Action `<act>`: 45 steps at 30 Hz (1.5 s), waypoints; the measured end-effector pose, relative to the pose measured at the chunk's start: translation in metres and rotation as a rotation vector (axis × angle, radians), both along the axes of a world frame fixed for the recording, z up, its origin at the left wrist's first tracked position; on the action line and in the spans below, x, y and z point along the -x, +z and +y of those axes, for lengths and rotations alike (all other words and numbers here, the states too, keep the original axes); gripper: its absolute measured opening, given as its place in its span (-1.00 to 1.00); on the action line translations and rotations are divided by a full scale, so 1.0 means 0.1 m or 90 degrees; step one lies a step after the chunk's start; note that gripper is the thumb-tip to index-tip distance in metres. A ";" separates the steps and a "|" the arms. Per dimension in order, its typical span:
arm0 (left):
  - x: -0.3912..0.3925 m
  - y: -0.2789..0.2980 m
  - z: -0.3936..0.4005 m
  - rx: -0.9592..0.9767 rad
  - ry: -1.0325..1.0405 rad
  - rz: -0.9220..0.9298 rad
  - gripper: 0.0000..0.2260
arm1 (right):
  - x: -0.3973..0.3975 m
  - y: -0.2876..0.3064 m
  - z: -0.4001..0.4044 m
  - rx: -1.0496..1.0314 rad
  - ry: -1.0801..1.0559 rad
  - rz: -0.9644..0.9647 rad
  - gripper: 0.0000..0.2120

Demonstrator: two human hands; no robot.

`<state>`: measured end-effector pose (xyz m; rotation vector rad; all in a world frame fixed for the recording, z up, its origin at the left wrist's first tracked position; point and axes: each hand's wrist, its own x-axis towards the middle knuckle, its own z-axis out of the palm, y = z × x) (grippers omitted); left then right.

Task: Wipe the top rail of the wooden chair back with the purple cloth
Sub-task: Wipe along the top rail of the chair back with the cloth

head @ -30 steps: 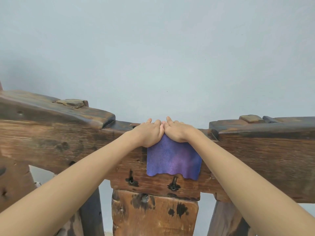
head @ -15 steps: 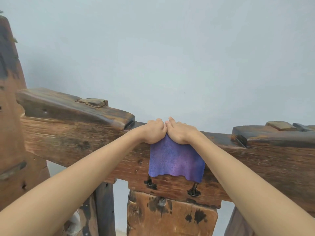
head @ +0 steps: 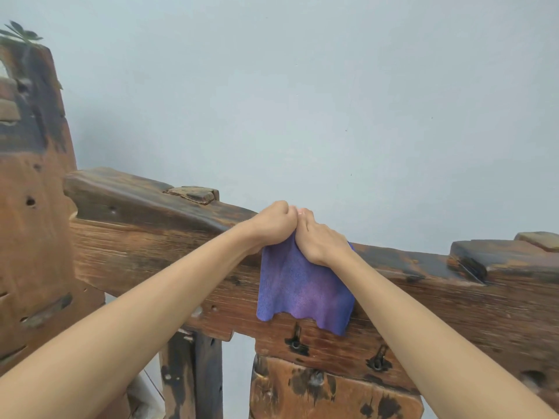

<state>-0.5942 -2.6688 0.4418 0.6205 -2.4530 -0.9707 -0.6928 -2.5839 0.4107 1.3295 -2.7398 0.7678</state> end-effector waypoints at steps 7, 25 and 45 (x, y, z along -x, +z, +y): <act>-0.16 0.10 -0.22 -0.117 0.017 0.084 -0.88 | -0.27 0.08 -0.28 -0.013 -0.002 -0.029 -0.45; -0.87 0.09 -1.10 0.209 0.176 0.144 -0.82 | -0.76 0.23 -1.28 -0.067 0.115 0.101 -0.35; -1.13 -0.07 -1.72 0.363 0.097 -0.001 -0.41 | -1.06 0.29 -1.82 -0.075 0.097 0.097 -0.29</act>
